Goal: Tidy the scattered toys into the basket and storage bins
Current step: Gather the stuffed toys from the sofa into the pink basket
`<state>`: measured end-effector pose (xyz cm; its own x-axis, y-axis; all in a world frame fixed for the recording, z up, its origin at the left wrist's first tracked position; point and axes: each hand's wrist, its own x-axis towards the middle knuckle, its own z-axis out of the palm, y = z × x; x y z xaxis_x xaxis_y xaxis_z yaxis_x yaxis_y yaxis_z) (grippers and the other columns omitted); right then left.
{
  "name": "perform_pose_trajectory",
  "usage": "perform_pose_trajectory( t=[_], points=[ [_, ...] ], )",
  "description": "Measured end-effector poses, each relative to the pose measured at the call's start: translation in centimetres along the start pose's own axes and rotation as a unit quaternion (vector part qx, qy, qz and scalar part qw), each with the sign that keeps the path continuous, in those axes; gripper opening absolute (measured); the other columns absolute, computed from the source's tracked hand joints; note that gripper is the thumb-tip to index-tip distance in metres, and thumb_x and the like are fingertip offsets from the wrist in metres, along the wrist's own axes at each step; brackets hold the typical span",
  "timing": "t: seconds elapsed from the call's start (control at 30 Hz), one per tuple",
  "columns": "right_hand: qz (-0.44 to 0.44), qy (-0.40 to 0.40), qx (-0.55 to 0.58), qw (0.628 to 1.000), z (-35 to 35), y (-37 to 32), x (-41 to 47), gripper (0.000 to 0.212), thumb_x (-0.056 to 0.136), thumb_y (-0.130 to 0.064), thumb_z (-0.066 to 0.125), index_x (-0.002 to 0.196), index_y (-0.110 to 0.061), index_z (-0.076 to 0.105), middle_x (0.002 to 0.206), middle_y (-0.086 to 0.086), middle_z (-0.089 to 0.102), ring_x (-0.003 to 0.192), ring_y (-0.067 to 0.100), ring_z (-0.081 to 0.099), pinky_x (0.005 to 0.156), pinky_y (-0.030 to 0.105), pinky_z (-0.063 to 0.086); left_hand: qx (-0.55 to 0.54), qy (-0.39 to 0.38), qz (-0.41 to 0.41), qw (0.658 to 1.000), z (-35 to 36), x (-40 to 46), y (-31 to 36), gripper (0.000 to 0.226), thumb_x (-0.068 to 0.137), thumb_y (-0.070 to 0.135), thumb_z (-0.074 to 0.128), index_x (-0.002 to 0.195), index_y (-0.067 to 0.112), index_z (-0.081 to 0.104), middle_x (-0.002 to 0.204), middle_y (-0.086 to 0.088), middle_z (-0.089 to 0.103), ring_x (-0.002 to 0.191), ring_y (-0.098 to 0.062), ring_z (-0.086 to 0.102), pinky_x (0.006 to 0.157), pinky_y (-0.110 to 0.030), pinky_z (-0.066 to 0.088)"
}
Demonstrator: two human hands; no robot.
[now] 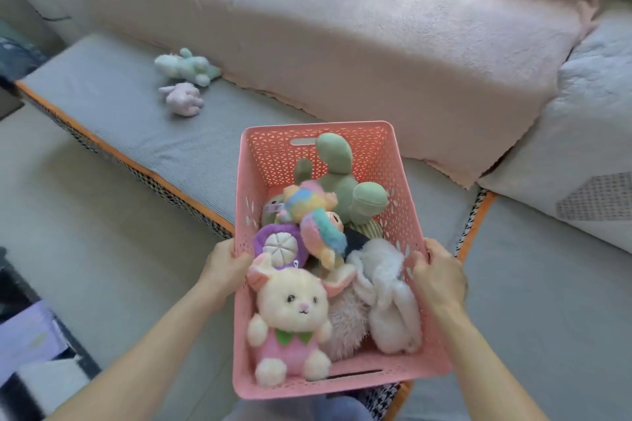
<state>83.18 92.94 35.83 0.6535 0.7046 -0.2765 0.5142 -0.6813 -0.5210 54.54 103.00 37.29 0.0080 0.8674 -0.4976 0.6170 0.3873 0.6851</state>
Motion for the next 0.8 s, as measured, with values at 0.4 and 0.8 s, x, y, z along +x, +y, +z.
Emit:
perform_pose_trajectory(
  t=[0.4, 0.8],
  points=[
    [-0.096, -0.049, -0.022, 0.994, 4.2, -10.0, -0.1, 0.017, 0.092, -0.019, 0.046, 0.095, -0.017, 0.062, 0.084, 0.008, 0.067, 0.080, 0.028, 0.061, 0.066, 0.032, 0.044, -0.142, 0.078, -0.057, 0.985, -7.6, -1.0, -2.5, 0.020, 0.081, -0.005, 0.051, 0.071, 0.009, 0.061, 0.071, -0.007, 0.061, 0.068, -0.019, 0.053, 0.057, -0.027, 0.045],
    [-0.155, 0.018, -0.067, 0.986, 15.9, -32.5, -0.6, 0.055, 0.086, -0.014, 0.056, 0.138, -0.017, 0.039, 0.144, 0.006, 0.041, 0.134, 0.024, 0.034, 0.110, 0.037, 0.022, -0.343, 0.258, -0.164, 0.888, -23.1, 10.9, -10.0, 0.017, 0.081, -0.010, 0.047, 0.072, 0.002, 0.055, 0.066, -0.009, 0.052, 0.068, -0.021, 0.047, 0.055, -0.029, 0.037]
  ],
)
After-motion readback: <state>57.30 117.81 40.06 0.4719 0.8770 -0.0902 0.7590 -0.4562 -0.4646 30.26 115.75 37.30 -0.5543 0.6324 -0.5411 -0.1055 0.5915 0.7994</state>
